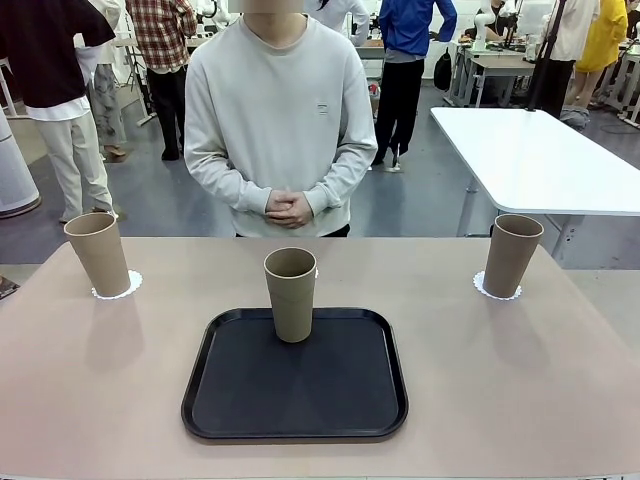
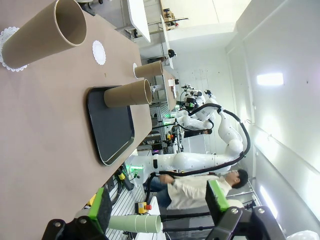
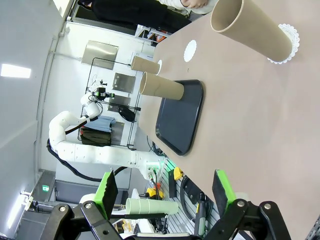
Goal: Place coasters on the table and set cups on them.
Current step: Take one Reusable plastic cup from the Flat Tray and place it on a coaster set by the human.
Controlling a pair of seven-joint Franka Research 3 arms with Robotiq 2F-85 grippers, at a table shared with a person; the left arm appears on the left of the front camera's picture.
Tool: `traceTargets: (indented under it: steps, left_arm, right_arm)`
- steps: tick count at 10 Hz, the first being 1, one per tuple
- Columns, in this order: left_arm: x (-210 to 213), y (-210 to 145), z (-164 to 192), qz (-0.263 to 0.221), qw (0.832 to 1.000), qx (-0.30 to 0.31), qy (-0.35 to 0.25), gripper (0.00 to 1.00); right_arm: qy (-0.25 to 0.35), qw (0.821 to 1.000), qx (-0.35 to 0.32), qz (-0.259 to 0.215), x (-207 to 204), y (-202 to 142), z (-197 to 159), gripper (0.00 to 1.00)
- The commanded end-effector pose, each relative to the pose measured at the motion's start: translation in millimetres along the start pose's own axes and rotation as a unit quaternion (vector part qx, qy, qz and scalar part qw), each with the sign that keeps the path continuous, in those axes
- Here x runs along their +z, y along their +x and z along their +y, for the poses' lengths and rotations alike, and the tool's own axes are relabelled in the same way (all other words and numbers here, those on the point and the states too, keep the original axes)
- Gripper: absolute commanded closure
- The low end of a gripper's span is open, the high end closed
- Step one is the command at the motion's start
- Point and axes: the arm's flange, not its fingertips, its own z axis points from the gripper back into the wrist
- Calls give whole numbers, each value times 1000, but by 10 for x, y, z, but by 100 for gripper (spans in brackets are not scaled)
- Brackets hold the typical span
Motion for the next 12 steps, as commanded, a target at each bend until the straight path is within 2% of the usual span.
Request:
traceTargets:
  steps: [1,4,5,6,7,8,10,11,12]
  left_arm:
    - [7,-8,-28,-3,1000,1,-3,0]
    - [7,-8,-28,-3,1000,1,-3,0]
    - [7,-8,-28,-3,1000,1,-3,0]
    - [7,-8,-28,-3,1000,1,-3,0]
    - [7,-8,-28,-3,1000,1,-3,0]
    - [7,-8,-28,-3,1000,1,-3,0]
    - [7,-8,-28,-3,1000,1,-3,0]
    - [7,-8,-28,-3,1000,1,-3,0]
    - [7,-8,-28,-3,1000,1,-3,0]
  right_arm:
    - [-2,1000,0,-7,-8,-2,33,0]
    - [0,1000,0,0,0,0,0,0]
    - [-17,997,54,61,-254,226,335,0]
    - [-36,983,117,139,-516,483,647,0]
    - [-75,963,177,187,-833,780,993,0]
    - [-117,947,215,210,-1142,945,1298,0]
    - [-190,884,316,286,-1887,1011,1853,0]
    - [-193,855,370,307,-2266,968,2013,0]
    - [-197,841,417,281,-2660,927,2102,0]
